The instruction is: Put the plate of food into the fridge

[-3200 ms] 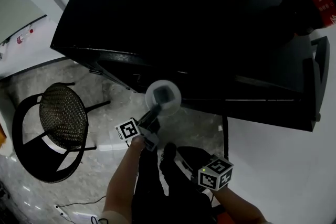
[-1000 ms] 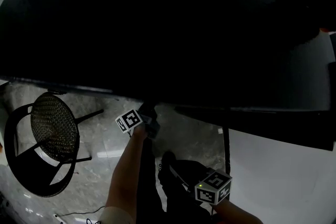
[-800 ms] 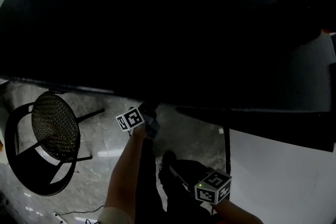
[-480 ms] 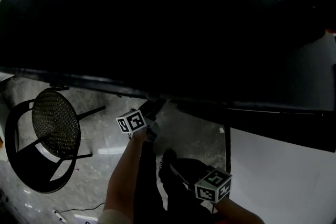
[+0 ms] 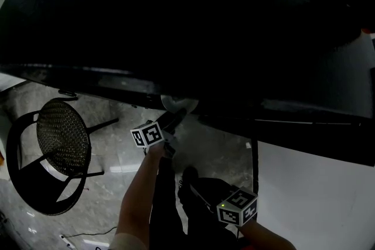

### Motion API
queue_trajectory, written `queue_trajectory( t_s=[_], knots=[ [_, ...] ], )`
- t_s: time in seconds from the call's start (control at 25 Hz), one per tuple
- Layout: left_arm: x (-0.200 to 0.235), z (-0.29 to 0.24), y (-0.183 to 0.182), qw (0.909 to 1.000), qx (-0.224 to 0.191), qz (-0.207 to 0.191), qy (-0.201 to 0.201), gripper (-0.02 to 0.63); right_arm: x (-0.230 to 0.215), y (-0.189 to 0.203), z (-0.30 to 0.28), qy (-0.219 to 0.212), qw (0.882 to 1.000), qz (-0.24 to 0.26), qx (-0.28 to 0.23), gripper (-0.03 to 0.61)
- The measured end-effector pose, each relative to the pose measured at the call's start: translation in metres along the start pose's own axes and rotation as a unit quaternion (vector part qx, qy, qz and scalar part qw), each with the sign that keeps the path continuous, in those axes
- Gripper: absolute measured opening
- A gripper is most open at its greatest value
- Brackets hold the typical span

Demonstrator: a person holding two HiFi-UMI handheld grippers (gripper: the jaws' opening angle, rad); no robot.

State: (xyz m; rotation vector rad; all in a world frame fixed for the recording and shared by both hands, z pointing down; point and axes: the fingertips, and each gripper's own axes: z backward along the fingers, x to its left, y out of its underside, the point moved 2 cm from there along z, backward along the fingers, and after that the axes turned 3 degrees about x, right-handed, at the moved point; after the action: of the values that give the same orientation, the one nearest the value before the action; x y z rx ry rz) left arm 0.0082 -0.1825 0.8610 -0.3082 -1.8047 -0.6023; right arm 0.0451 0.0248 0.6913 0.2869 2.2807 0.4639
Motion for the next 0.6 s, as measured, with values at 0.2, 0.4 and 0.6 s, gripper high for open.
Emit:
queue_trajectory(
  t_s=[0.2,0.4,0.6],
  knots=[
    [0.0,-0.008,-0.013,0.9999,-0.003,-0.011,-0.003,0.279,-0.003,0.001,0.001,0.003,1.0,-0.004,0.0,0.023],
    [0.0,-0.01,-0.015,0.9995,0.001,-0.024,-0.018,0.307,-0.003,-0.001,0.001,-0.002,1.0,-0.004,-0.001,0.023],
    [-0.003,0.0,-0.007,0.9992,-0.008,-0.031,-0.023,0.354,-0.005,0.002,0.001,-0.004,1.0,-0.003,0.005,0.023]
  ],
)
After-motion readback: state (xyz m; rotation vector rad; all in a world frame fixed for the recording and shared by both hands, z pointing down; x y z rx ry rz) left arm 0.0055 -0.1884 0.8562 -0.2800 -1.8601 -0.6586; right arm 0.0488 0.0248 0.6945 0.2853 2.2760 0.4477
